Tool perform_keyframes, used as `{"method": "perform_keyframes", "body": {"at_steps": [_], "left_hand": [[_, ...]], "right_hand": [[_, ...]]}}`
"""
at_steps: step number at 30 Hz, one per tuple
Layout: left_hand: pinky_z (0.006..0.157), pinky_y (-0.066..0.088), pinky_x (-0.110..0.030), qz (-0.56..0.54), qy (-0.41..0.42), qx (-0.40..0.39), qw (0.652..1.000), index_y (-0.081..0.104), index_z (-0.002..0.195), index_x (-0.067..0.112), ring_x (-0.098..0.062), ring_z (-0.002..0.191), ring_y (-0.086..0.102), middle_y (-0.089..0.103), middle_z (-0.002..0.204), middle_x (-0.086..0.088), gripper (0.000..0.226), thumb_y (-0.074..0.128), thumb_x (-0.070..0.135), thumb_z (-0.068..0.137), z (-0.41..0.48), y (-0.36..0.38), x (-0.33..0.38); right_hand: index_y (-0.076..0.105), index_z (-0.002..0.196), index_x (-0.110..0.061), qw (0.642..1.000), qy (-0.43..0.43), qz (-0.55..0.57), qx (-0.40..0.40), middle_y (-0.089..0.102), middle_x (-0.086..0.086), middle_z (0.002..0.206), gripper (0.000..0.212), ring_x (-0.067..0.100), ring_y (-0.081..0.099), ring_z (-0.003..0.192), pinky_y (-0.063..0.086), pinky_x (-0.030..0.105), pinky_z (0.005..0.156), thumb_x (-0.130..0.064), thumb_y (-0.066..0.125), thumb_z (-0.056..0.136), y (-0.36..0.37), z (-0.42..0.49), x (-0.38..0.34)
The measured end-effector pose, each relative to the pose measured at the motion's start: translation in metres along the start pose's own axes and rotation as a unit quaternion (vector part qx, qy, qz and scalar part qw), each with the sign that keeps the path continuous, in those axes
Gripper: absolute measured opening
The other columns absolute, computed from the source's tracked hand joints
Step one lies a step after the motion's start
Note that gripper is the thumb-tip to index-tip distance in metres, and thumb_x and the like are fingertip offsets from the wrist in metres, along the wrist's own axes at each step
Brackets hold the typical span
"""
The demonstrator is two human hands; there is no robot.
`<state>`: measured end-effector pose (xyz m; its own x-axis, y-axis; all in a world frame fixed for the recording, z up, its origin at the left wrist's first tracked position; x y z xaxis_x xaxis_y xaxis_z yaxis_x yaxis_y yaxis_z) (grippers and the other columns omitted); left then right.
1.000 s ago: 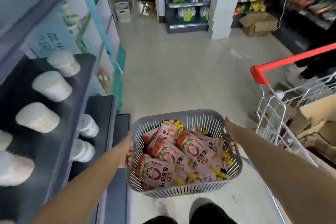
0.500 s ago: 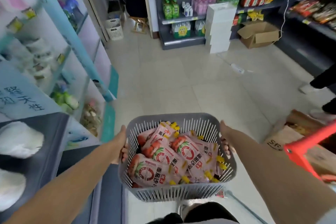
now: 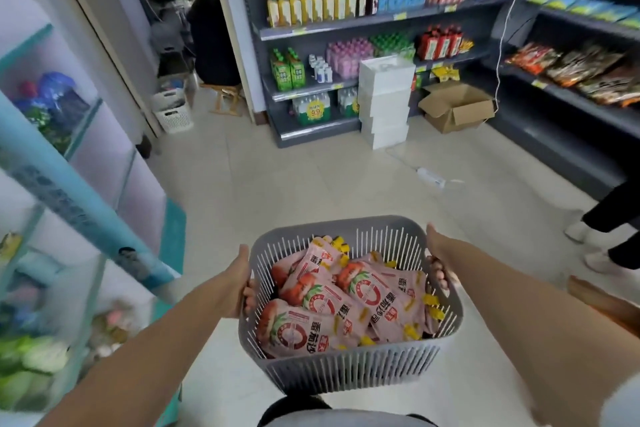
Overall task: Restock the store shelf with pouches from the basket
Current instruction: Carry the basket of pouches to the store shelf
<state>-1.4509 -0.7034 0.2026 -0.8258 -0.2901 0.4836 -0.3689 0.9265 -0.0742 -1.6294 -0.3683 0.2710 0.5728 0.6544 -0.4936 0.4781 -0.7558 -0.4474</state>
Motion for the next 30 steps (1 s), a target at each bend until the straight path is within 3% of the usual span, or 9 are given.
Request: {"method": "perform_keyframes", "body": {"at_steps": [5, 9, 15, 22, 26, 30], "left_hand": [[0.043, 0.020, -0.020, 0.058, 0.026, -0.009, 0.998, 0.025, 0.049, 0.020, -0.014, 0.039, 0.023, 0.024, 0.044, 0.001, 0.075, 0.005, 0.089, 0.070, 0.043, 0.003, 0.115], [0.042, 0.018, -0.020, 0.088, 0.021, 0.009, 0.996, 0.025, 0.050, 0.019, -0.013, 0.042, 0.018, 0.021, 0.049, 0.001, 0.075, 0.007, 0.088, 0.072, 0.072, 0.006, 0.192], [0.040, 0.020, -0.017, 0.112, -0.016, -0.005, 0.994, 0.026, 0.046, 0.020, -0.012, 0.038, 0.020, 0.023, 0.044, 0.003, 0.077, 0.004, 0.090, 0.068, 0.143, 0.024, 0.281], [0.042, 0.021, -0.019, 0.077, -0.038, -0.028, 0.996, 0.024, 0.047, 0.020, -0.013, 0.037, 0.023, 0.026, 0.041, 0.001, 0.076, 0.002, 0.091, 0.065, 0.221, 0.055, 0.372], [0.044, 0.019, -0.021, 0.053, -0.026, -0.027, 0.998, 0.024, 0.046, 0.020, -0.013, 0.037, 0.022, 0.024, 0.041, 0.001, 0.076, 0.003, 0.090, 0.068, 0.250, 0.076, 0.442], [0.043, 0.018, -0.019, 0.038, -0.012, -0.037, 0.999, 0.025, 0.047, 0.020, -0.013, 0.037, 0.021, 0.024, 0.042, 0.001, 0.075, 0.003, 0.089, 0.070, 0.279, 0.095, 0.516]], "right_hand": [[0.030, 0.059, -0.012, 0.997, 0.016, 0.071, 0.028, 0.029, 0.007, 0.060, 0.065, 0.016, 0.025, 0.052, 0.018, 0.026, 0.048, -0.058, 0.003, 0.097, -0.014, 0.052, -0.056], [0.034, 0.058, -0.008, 0.993, 0.056, 0.100, 0.029, 0.035, 0.007, 0.041, 0.072, 0.016, 0.030, 0.047, 0.023, 0.028, 0.047, -0.060, 0.001, 0.095, -0.024, 0.089, -0.089], [0.031, 0.059, -0.008, 0.992, 0.082, 0.099, 0.012, 0.033, 0.011, 0.056, 0.072, 0.017, 0.029, 0.050, 0.021, 0.029, 0.047, -0.060, -0.001, 0.095, -0.039, 0.175, -0.144], [0.031, 0.048, -0.013, 0.995, 0.066, 0.073, -0.031, 0.029, 0.003, 0.038, 0.076, 0.012, 0.028, 0.028, 0.023, 0.023, 0.045, -0.068, -0.001, 0.090, -0.089, 0.287, -0.253], [0.028, 0.056, -0.016, 0.997, 0.049, 0.065, -0.012, 0.026, 0.004, 0.058, 0.068, 0.013, 0.023, 0.050, 0.017, 0.024, 0.049, -0.065, -0.001, 0.092, -0.124, 0.336, -0.318], [0.029, 0.058, -0.014, 0.996, 0.051, 0.070, 0.016, 0.027, 0.002, 0.056, 0.067, 0.012, 0.023, 0.048, 0.018, 0.023, 0.047, -0.066, 0.004, 0.092, -0.163, 0.383, -0.381]]}}
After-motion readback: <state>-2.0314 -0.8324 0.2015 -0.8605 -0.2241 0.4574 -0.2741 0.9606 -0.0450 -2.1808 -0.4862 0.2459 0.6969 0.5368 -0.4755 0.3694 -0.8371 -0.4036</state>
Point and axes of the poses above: each hand's wrist, its own z-axis towards the middle knuckle, its own y-axis out of the palm, x = y × z, the point moved 7 cm from there along z, towards the middle knuckle
